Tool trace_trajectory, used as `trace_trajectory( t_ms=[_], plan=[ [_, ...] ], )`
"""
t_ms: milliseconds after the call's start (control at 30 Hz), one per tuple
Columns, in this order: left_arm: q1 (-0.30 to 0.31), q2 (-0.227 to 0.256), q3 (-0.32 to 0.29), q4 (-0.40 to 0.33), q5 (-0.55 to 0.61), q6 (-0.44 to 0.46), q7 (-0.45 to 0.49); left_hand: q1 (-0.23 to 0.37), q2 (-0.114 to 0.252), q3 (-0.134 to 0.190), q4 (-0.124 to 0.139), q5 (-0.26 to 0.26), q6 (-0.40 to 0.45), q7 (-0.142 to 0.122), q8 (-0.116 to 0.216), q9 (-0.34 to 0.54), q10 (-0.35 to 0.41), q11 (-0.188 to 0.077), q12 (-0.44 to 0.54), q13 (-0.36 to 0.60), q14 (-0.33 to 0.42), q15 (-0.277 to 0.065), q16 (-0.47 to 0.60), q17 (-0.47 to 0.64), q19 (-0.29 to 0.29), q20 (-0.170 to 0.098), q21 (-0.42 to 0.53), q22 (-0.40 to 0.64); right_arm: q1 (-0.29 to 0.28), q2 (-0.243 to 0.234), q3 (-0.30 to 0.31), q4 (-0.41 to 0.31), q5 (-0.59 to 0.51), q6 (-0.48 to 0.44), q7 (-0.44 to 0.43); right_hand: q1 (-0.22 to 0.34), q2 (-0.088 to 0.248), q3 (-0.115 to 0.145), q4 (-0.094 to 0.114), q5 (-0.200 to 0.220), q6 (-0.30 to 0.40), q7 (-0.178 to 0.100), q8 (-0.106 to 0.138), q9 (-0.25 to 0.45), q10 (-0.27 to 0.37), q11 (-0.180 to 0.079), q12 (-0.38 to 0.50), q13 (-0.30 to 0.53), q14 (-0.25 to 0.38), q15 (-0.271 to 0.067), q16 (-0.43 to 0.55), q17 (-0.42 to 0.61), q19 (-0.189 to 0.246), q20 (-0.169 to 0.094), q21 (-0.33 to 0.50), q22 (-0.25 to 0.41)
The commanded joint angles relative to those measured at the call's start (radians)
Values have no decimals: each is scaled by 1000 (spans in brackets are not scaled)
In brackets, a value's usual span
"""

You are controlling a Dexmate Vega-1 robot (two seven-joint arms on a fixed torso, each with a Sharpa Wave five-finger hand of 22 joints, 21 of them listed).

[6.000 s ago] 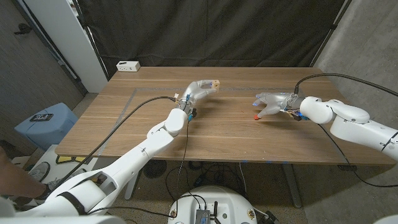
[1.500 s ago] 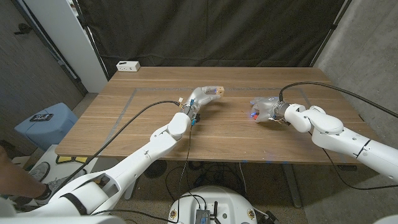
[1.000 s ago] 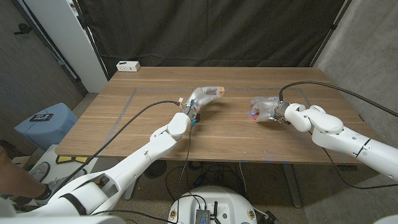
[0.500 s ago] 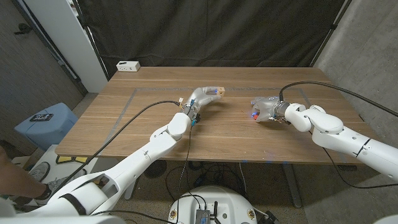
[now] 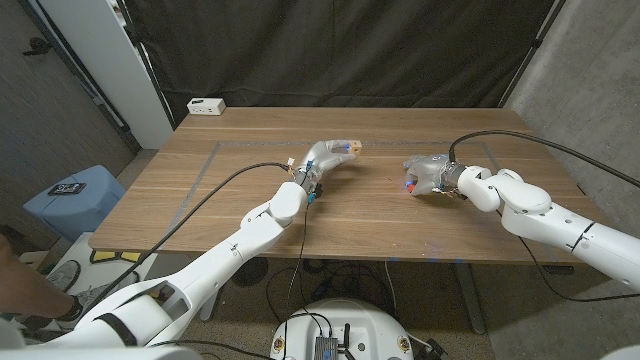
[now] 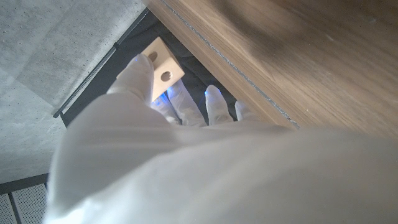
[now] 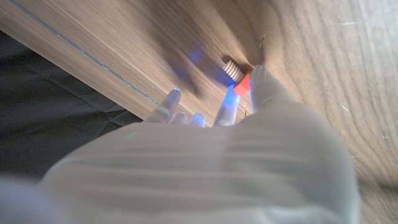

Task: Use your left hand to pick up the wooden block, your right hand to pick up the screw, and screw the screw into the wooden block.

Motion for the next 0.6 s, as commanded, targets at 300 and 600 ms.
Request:
trace_trajectory(
  t_ms=[300,600],
  plan=[
    [-10,-7,0,19,-5,-1,-2,2,13,-3,0,0,10,3,3,4,6,-4,-7,4,10,-101,4,4,1,9,6,4,18,9,-6,28,-3,36,-16,16,1,15,-1,3,27,-1,20,10,19,-7,9,2,19,-54,6,1,17,-29,4,5],
    [-14,-11,1,27,-6,-4,-3,2,15,-5,1,0,9,3,2,4,7,-4,-8,4,9,-101,4,4,2,10,7,4,19,10,-5,34,4,45,-26,21,2,20,-1,4,42,7,35,18,29,-8,9,2,28,-58,6,2,33,-48,6,4]
  ],
)
